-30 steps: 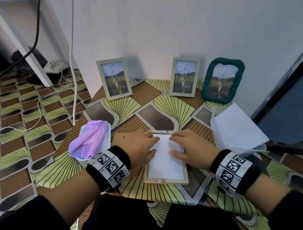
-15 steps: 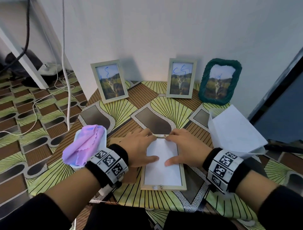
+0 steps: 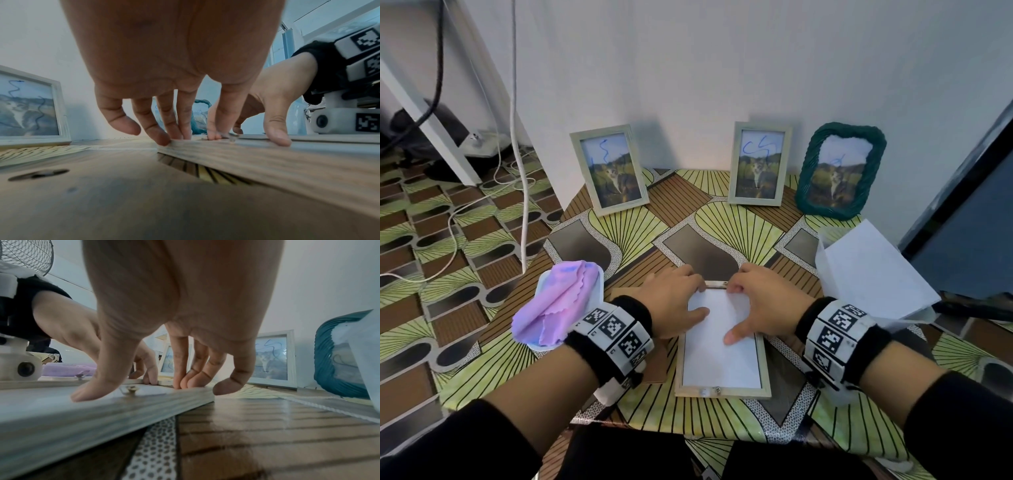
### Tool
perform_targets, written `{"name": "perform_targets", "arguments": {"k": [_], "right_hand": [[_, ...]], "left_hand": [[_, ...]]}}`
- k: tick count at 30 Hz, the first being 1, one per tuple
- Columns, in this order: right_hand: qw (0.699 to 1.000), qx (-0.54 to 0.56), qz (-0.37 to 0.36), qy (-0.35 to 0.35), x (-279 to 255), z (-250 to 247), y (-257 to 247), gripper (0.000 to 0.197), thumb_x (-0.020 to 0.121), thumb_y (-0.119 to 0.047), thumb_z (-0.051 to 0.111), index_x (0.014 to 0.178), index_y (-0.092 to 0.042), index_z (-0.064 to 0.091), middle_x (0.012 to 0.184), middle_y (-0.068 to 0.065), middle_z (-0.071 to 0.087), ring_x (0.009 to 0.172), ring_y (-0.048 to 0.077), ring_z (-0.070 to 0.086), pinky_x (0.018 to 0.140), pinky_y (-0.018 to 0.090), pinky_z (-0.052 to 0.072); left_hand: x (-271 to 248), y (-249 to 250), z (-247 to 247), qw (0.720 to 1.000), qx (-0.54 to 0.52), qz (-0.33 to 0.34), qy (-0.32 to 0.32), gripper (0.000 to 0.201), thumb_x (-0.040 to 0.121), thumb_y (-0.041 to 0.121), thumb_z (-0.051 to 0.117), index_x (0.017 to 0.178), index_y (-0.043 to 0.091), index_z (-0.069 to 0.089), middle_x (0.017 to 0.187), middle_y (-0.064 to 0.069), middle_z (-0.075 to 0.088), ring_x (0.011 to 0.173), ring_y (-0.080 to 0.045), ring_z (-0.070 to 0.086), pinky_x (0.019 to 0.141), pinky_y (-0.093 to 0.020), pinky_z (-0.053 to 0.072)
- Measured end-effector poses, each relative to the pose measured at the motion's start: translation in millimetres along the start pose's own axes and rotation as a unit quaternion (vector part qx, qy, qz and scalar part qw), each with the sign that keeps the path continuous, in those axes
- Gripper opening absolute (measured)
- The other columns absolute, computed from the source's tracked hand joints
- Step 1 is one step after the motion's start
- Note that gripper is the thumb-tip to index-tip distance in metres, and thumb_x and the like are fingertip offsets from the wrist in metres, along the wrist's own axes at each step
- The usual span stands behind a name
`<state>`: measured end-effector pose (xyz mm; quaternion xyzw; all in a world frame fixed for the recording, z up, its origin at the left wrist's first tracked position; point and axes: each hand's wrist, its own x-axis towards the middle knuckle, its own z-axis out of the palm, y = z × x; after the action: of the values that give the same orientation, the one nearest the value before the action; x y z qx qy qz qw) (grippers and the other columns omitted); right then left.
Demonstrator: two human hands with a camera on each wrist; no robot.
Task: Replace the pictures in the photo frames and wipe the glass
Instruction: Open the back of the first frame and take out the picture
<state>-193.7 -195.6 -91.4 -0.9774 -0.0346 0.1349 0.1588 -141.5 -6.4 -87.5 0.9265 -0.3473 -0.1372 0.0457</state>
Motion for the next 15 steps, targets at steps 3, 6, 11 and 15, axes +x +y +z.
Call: {"name": "perform_targets", "arguments": {"k": [3, 6, 11, 15], "right_hand": [[1.000, 0.006, 0.007, 0.004, 1.0, -1.3, -0.4, 0.079, 0.052, -0.060, 0.087, 0.116, -0.021, 0.059, 0.105, -0.009, 0.047, 0.096, 0.010, 0.047, 0.088, 0.034, 0.048], [1.000, 0.003, 0.011, 0.004, 1.4, -1.5, -2.2, 0.080, 0.053, -0.061, 0.086, 0.117, -0.021, 0.059, 0.106, -0.008, 0.048, 0.098, 0.011, 0.048, 0.090, 0.036, 0.049], [1.000, -0.004, 0.018, 0.001, 2.6, -2.2, -4.7, 0.082, 0.053, -0.062, 0.086, 0.118, -0.020, 0.060, 0.105, -0.008, 0.049, 0.097, 0.013, 0.050, 0.090, 0.038, 0.050], [1.000, -0.004, 0.024, 0.001, 3.7, -2.3, -5.4, 0.081, 0.052, -0.061, 0.087, 0.117, -0.020, 0.060, 0.105, -0.008, 0.049, 0.097, 0.013, 0.050, 0.090, 0.038, 0.050]], "left_hand": [[0.7, -0.8, -0.1, 1.000, -0.006, -0.004, -0.004, 0.043, 0.093, 0.050, 0.050, 0.129, 0.026, 0.050, 0.122, 0.006, 0.046, 0.113, -0.016, 0.046, 0.092, -0.040, 0.037], [0.4, -0.7, -1.1, 1.000, -0.009, -0.007, -0.010, 0.045, 0.093, 0.050, 0.051, 0.130, 0.025, 0.049, 0.122, 0.006, 0.046, 0.112, -0.015, 0.047, 0.091, -0.041, 0.037], [-0.8, -0.3, -2.0, 1.000, -0.011, -0.015, -0.016, 0.044, 0.092, 0.050, 0.051, 0.130, 0.026, 0.049, 0.122, 0.008, 0.045, 0.108, -0.013, 0.049, 0.094, -0.043, 0.035], [0.0, 1.6, -2.9, 0.999, -0.017, -0.020, -0.018, 0.043, 0.093, 0.050, 0.050, 0.128, 0.026, 0.048, 0.122, 0.008, 0.044, 0.108, -0.013, 0.049, 0.096, -0.043, 0.033]]}}
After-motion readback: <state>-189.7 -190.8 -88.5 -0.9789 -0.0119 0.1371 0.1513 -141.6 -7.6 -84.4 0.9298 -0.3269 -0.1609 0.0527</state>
